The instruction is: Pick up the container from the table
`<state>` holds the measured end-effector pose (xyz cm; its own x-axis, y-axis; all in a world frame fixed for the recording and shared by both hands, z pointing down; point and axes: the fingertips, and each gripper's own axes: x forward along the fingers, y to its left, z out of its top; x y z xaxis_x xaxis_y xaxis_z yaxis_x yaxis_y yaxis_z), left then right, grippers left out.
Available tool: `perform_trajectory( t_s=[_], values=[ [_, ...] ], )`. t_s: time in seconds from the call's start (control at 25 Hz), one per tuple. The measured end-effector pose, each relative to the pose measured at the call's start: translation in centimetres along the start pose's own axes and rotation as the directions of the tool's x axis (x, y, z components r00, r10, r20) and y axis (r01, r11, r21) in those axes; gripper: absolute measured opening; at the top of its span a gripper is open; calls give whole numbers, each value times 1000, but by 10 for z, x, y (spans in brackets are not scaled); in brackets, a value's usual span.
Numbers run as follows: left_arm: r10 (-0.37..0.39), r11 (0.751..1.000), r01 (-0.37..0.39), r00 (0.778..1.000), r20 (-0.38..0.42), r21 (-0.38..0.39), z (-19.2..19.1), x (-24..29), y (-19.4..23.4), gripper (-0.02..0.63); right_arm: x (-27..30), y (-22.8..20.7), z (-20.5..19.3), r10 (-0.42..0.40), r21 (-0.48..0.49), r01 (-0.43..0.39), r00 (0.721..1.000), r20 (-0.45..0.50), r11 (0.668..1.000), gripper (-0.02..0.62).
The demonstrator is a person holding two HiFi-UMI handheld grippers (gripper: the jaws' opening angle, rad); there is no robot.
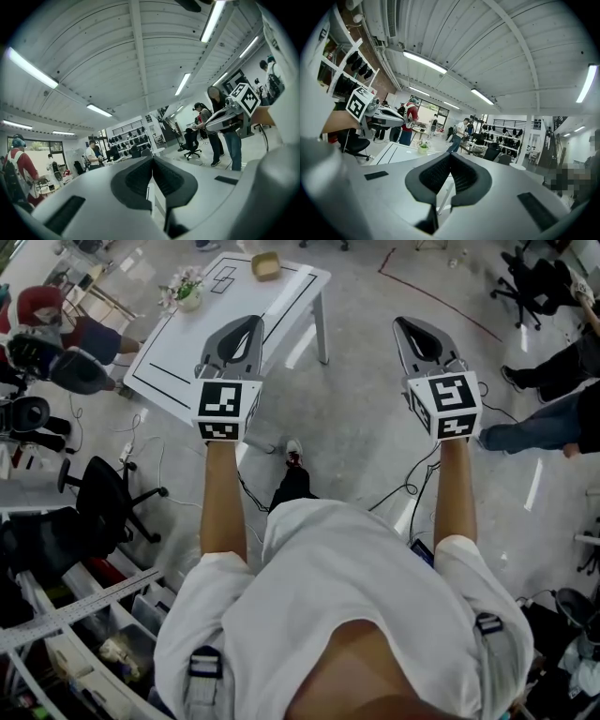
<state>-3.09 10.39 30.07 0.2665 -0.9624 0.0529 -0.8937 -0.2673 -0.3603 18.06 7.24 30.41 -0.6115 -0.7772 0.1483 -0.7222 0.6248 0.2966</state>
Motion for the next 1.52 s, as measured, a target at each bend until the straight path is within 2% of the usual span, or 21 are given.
perform_trajectory(
  t_s=[0.24,0.68,0.88,1.04,1.2,1.36,1.52],
  values=[
    [-13,1000,12,1000,-12,-12,-36,63,41,18,73,-22,-9,-19,8,19,1000,-10,1000,15],
    [-89,995,89,996,5,-44,-67,210,152,18,245,-61,19,-48,3,48,998,-35,999,15],
    [-124,990,122,992,-20,-65,-90,259,185,18,307,-75,19,-69,14,70,996,-58,997,15],
    [-148,986,146,988,-32,-78,-111,291,201,18,345,-86,11,-79,22,81,994,-77,996,15],
    [-138,986,131,988,-64,-102,-132,320,211,18,373,-97,-5,-52,21,55,994,-100,998,15],
    [-125,987,110,983,-136,-116,-158,354,217,20,408,-116,-25,-2,36,7,993,-119,999,15],
    [-149,982,120,965,-218,-143,-191,402,212,26,438,-139,-49,42,42,-36,987,-152,998,15]
  ],
)
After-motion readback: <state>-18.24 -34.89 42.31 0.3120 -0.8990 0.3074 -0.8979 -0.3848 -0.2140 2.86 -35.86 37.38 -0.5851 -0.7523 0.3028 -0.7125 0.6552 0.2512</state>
